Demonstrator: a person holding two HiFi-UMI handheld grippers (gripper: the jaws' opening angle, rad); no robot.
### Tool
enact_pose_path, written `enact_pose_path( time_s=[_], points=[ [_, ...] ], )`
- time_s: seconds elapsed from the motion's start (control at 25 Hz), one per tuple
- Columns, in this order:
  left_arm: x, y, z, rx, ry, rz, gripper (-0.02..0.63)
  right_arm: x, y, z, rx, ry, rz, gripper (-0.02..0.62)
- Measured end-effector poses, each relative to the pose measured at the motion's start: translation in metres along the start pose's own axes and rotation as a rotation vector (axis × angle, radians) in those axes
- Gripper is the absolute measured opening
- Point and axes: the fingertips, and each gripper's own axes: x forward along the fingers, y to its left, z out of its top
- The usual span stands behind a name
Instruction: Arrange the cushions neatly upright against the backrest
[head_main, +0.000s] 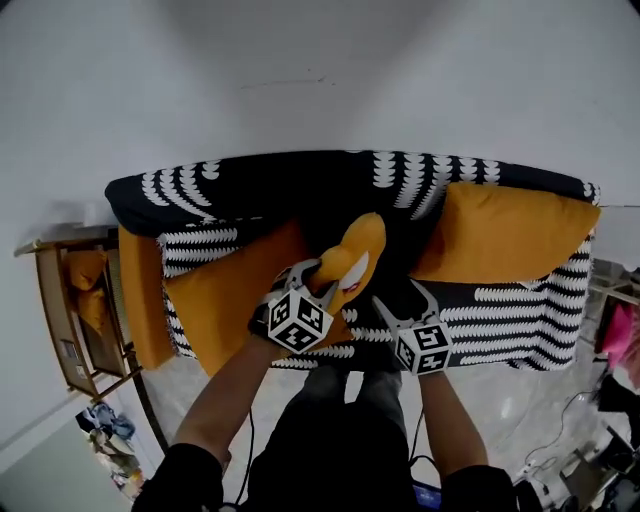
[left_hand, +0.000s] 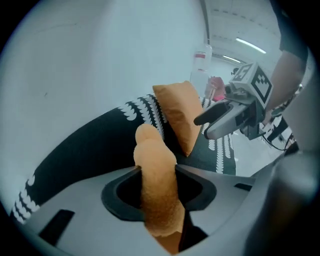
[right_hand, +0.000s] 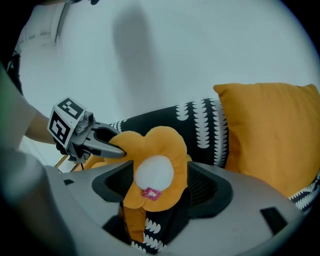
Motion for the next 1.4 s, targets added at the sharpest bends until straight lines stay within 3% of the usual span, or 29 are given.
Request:
enact_pose_path(
  time_s=[0.36, 0.48, 0.64, 0.72, 0.88, 1.12, 1.4],
  points=[
    [0.043, -0.022, 0.051, 0.409, 0.066, -0.106, 0.176, -0.029, -0.038, -0.007, 0.1, -0.057, -0.053, 0.344],
    [0.057, -0.028, 0.062, 0.466, 0.08, -0.14, 0.178, -0.036, -0.045, -0.011, 0.123, -0.062, -0.059, 0.343],
    [0.075, -0.024, 0.08, 0.481, 0.097, -0.16, 0.19, -0.041, -0.057, -0.014, 0.158, -0.071, -0.068, 0.342],
    [0.082, -0.017, 0.088, 0.464, 0.107, -0.154, 0.243, -0.043, -0.062, -0.015, 0.169, -0.072, -0.074, 0.342],
    [0.083, 0.002, 0.108, 0.34, 0.066, -0.114, 0.356, -0.041, -0.064, -0.012, 0.166, -0.071, -0.069, 0.342],
    [0.059, 0.02, 0.102, 0.241, -0.001, -0.03, 0.36, -0.028, -0.051, -0.004, 0.122, -0.054, -0.036, 0.342],
    [0.014, 0.029, 0.034, 0.025, -0.005, 0.031, 0.36, -0.009, -0.011, 0.006, 0.028, -0.033, 0.025, 0.342]
  ],
)
